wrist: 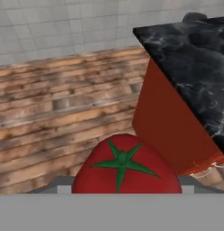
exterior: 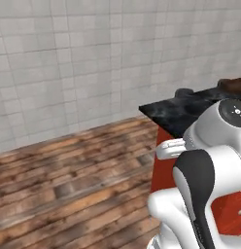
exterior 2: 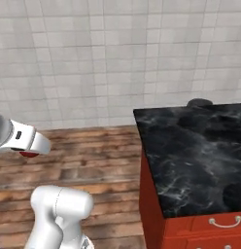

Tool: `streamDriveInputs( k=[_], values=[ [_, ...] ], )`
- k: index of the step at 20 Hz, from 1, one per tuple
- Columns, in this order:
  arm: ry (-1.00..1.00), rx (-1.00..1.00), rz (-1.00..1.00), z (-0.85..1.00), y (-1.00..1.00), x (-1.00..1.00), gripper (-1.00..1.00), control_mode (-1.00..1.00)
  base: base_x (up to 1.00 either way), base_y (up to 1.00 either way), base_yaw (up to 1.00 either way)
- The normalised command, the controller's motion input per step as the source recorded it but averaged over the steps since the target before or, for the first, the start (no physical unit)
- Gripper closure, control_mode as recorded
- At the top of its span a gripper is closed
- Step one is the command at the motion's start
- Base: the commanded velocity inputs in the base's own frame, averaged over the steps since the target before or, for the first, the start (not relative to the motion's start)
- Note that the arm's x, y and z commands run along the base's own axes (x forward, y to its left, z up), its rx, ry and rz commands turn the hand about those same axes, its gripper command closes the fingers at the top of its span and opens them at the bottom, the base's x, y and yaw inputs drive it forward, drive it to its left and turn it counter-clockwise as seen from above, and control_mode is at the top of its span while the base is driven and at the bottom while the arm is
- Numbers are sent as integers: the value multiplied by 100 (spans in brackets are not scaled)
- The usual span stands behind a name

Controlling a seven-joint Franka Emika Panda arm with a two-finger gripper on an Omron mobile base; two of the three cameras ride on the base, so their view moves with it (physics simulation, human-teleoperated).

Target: Gather the bell pepper and tomato from the fridge and place them on a tray on the dining counter. Then gather the chicken drumsticks from the fridge and place them on the other tray.

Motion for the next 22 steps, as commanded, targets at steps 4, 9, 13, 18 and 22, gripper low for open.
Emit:
streamDriveInputs(
  k=[4, 9, 13, 18, 22],
  values=[
    [0, 0, 0, 0, 0, 0, 100, 100, 72, 62, -52],
    [0, 0, 0, 0, 0, 0, 100, 100, 62, 67, -51],
    [0, 0, 0, 0, 0, 0, 100, 100, 57, 75, -47],
    [0, 0, 0, 0, 0, 0, 100, 100, 52, 85, -43],
    [0, 0, 0, 0, 0, 0, 100, 100, 51, 87, -43]
  ],
)
